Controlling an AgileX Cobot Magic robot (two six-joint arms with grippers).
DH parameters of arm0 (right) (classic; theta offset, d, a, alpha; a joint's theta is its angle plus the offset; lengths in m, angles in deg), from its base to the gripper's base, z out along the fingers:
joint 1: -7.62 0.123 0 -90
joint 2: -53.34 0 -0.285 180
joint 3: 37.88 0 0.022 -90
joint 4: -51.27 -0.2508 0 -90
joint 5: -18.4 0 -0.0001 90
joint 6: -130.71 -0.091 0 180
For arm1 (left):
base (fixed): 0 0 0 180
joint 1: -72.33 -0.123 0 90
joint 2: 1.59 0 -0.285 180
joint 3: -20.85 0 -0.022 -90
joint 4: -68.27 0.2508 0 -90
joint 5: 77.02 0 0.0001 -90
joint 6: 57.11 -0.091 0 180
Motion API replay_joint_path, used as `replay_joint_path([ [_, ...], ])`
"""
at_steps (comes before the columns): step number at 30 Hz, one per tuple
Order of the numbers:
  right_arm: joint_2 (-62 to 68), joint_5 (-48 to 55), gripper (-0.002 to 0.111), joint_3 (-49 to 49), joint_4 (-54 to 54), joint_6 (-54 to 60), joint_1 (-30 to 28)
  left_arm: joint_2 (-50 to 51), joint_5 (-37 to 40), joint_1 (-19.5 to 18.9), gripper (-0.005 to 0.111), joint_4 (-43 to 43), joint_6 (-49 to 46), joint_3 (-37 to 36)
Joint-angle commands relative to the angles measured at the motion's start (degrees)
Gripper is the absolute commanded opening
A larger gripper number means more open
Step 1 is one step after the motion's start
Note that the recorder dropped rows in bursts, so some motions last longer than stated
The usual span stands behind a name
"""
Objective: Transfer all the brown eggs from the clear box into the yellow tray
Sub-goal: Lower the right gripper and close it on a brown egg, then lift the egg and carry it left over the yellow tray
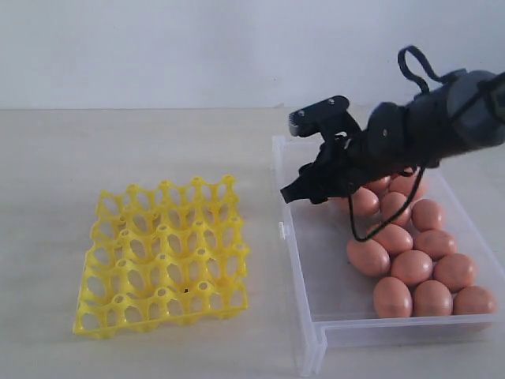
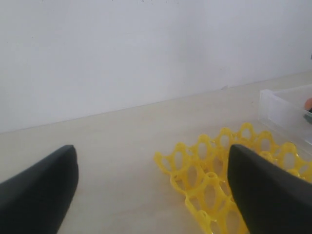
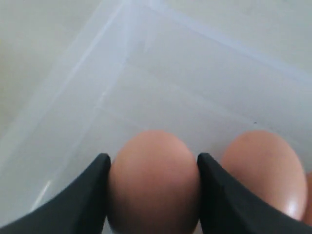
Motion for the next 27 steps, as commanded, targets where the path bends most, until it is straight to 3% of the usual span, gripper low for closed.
replay_joint_path([
  [1,-4.04,-27.8,0.0,-12.42,-0.74,-5.01,-0.01,-0.22,-0.03,0.37,0.078,-0.38,0.45,-0.23],
  [6,-5.91,-58.81,0.0,-24.79,17.02,-26.1,-0.01,-0.22,-0.03,0.37,0.078,-0.38,0.45,-0.23],
  [8,-5.07,-71.9,0.0,-28.36,23.05,-29.65,-0.01,-0.22,-0.03,0.37,0.078,-0.38,0.45,-0.23],
  [19,-4.0,-71.9,0.0,-25.05,38.88,-37.72,0.43,-0.22,-0.03,0.37,0.078,-0.38,0.45,-0.23],
  [27,-1.65,-71.9,0.0,-15.67,39.23,-40.19,10.27,-0.22,-0.03,0.37,0.078,-0.38,0.45,-0.23],
])
